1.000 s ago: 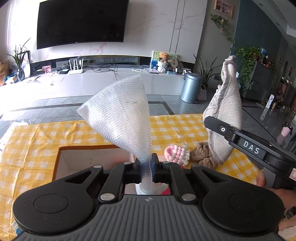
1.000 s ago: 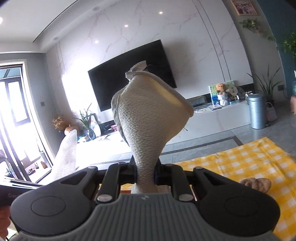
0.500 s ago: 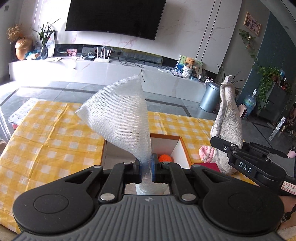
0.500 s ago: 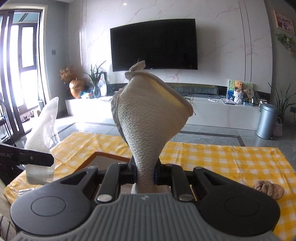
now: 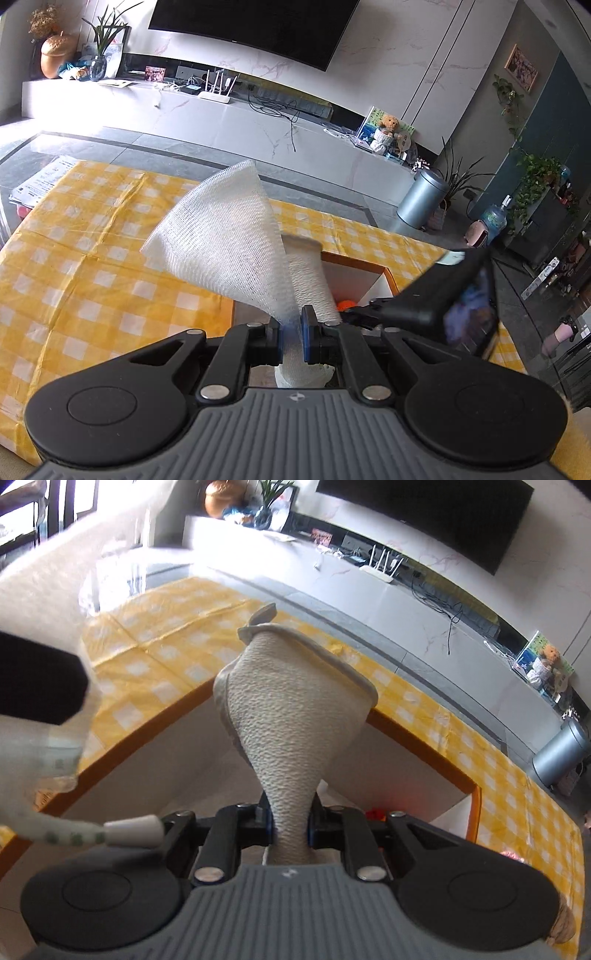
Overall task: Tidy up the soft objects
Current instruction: 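Carry the mesh bag and towel mitt over the open box with both tools, then lower the towel mitt into the box and open the right tool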
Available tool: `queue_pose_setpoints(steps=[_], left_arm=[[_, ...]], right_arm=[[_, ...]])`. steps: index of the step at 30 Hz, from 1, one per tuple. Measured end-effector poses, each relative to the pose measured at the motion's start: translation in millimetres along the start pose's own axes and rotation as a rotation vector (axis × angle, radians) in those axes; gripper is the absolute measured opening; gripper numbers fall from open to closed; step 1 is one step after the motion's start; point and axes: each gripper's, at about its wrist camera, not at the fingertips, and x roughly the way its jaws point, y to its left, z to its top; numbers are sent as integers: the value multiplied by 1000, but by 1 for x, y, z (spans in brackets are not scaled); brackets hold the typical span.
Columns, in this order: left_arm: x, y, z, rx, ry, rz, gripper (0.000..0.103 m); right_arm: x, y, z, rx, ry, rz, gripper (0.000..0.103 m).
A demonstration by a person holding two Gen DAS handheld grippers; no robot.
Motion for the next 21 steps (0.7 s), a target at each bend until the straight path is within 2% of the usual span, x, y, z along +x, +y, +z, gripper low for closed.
queue_pose_setpoints(steps=[4,6,12,16,19,21], left_arm=[[1,4,2,-22,6,-27,9],[4,7,3,-28,13,-13,9],[7,23,4,-70,30,0,9],[7,24,4,-74,28,39,9],[6,25,6,-78,19,50,8],[4,26,7,-84,13,49,8]], right_arm=[[18,4,8,-129,99,21,15],[26,6,13,-173,134,2,15],[54,12,19,-217,185,-47,16],[58,13,18,-184,182,-46,21],[58,1,20,-129,155,-28,34],[52,-7,20,-79,125,-37,62]])
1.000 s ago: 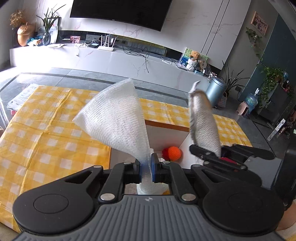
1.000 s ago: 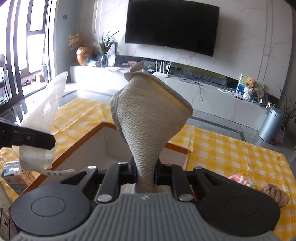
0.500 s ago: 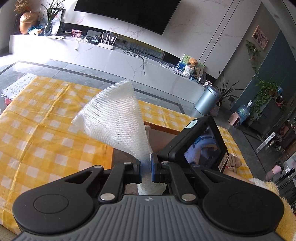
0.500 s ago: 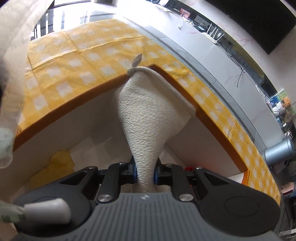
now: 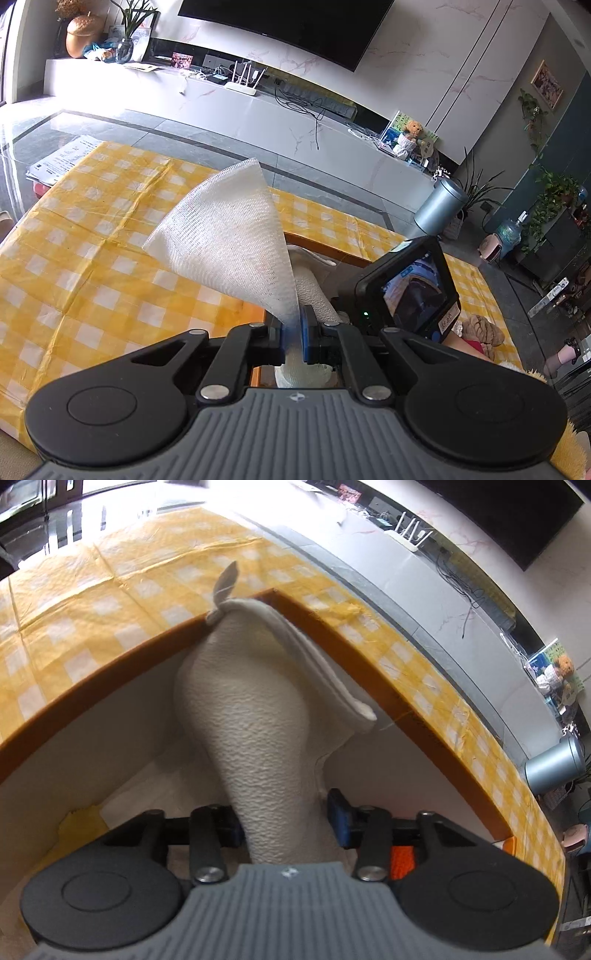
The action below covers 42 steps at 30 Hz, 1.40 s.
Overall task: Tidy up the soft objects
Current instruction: 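Lower the towel mitt into the box and open the right tool, then lower the mesh sponge bag into the box and open the left tool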
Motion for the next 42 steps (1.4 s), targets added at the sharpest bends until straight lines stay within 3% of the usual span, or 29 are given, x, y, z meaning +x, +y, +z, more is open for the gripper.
queue_pose_setpoints(steps=[2,4,6,11,16,22,26,30,32,37,40,42], left_arm=[[-3,0,1,-4,-9,3,8],[-4,-1,1,-3,-11,7,8],[-4,-3,0,4,-9,6,8],[-4,-15,-3,29,-12,-9,8],[4,-30,-8,65,11,-36,8],[29,-54,-24,125,89,-37,8],[51,-72,-40,191,157,-6,8],[71,-76,-50,220,223,-3,8],[80,-74,-53,219,252,13,8],[105,-68,-66,233,336,95,8],[113,-71,-75,266,354,142,8],[113,-78,-80,317,326,218,9]], right_arm=[[-11,-8,-5,38,-33,1,77],[-29,-15,-10,46,-99,52,80],[-48,-21,-15,50,-164,73,94],[-105,-38,-34,53,-264,-7,97],[-156,-71,-62,181,-373,-17,100],[-179,-94,-94,305,-477,-32,100],[-171,-100,-117,388,-503,43,100],[-155,-103,-126,418,-452,42,100],[-149,-110,-131,458,-438,99,100],[-137,-127,-139,614,-428,223,100],[-133,-127,-142,626,-406,224,101],[-132,-125,-144,619,-390,211,101]])
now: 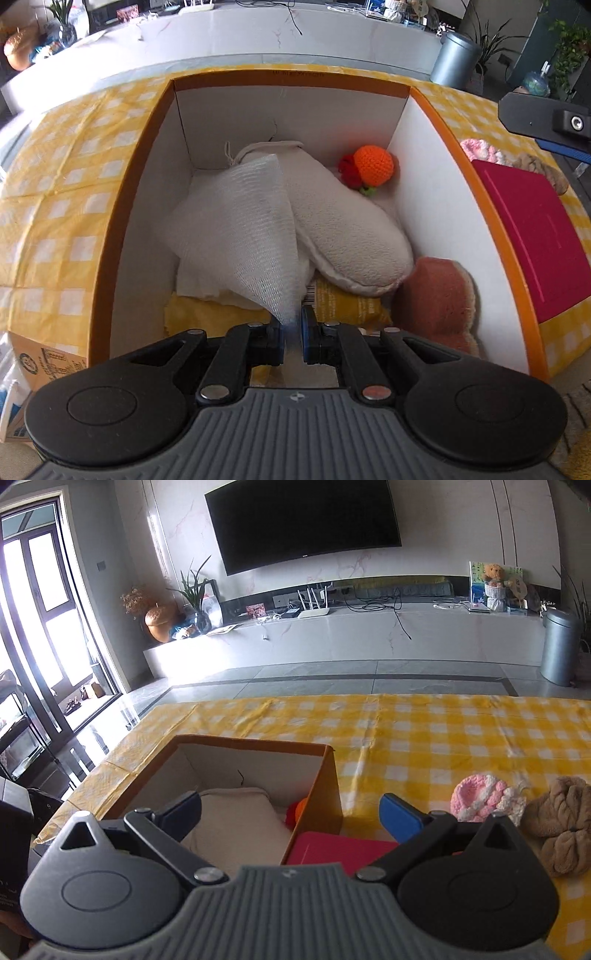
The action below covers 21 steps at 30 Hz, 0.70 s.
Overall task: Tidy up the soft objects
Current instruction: 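Lower the mesh sponge bag into the box and open the left tool, then move both tools back over the remaining items on the cloth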
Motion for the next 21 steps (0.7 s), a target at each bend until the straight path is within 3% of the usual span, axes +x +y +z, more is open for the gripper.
queue_pose_setpoints(steps=[2,6,8,10,14,16,21], left_arm=[[-1,-7,-2,42,-20,78,10],[-6,-8,-4,32,-33,72,10],[-11,-11,-6,45,-48,79,18],[-17,-14,-5,59,-76,92,47],[-26,-21,-1,67,-145,114,62],[-31,-23,0,66,-180,125,77],[-55,-21,4,17,-297,157,85]], right_arm=[[-1,-1,-1,0,6,-9,100],[-8,-3,0,9,-5,-7,101],[-9,-4,1,6,-10,-4,101],[-10,-7,0,10,-9,-6,100],[-13,-11,0,15,0,-25,101],[-16,-13,1,11,-1,-26,100],[-31,-20,5,14,-39,-36,100]])
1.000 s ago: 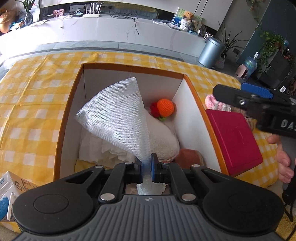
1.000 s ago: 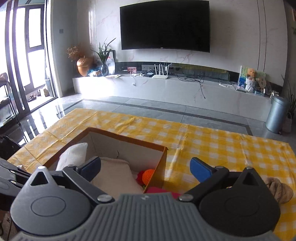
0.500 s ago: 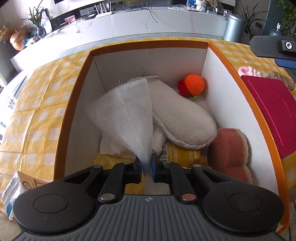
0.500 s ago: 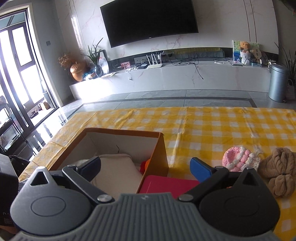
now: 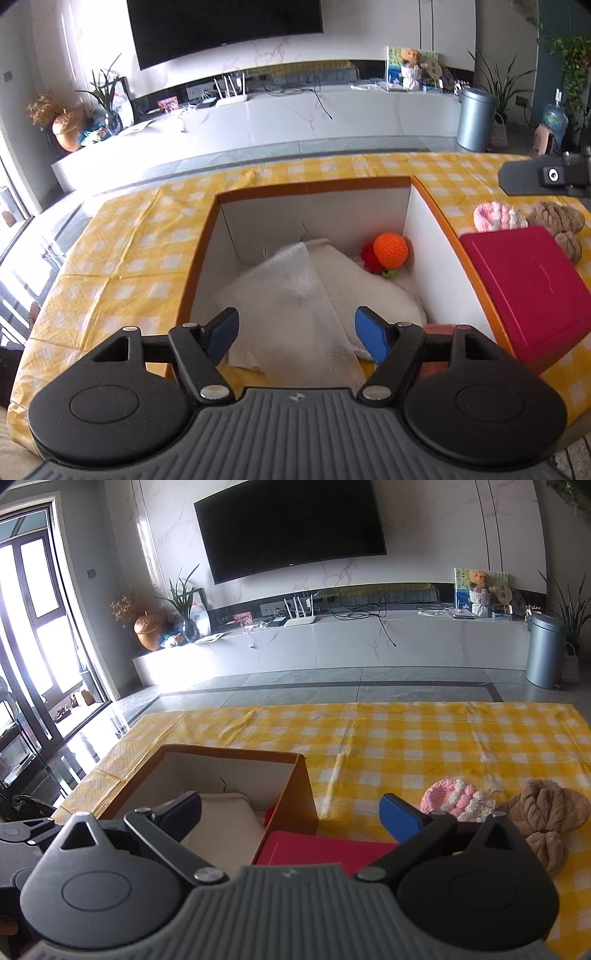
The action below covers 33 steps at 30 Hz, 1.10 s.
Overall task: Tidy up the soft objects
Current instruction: 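Move both tools back over the remaining items on the cloth, then grasp the brown knotted fluffy towel with the right tool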
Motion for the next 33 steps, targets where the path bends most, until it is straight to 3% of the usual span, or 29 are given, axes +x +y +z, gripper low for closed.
queue_pose_setpoints(steps=[4,8,12,18,23,29,33], left_arm=[[-15,7,12,-46,-39,-7,85],[-28,9,21,-66,-66,-32,85],[-48,3,36,-99,-141,-44,84],[-60,-24,58,-82,-176,-92,84],[-54,-73,69,12,-150,-152,84],[-40,-136,70,105,-103,-223,84],[-28,-172,72,154,-82,-235,83]], right_arm=[[-15,-15,5,13,-29,-40,100],[-35,-37,11,34,-78,-136,100],[-49,-67,10,74,-110,-233,101],[-47,-120,-2,155,-65,-429,101],[-45,-163,-17,298,-44,-423,101],[-43,-196,-33,359,-31,-486,101],[-29,-223,-45,391,-11,-483,101]])
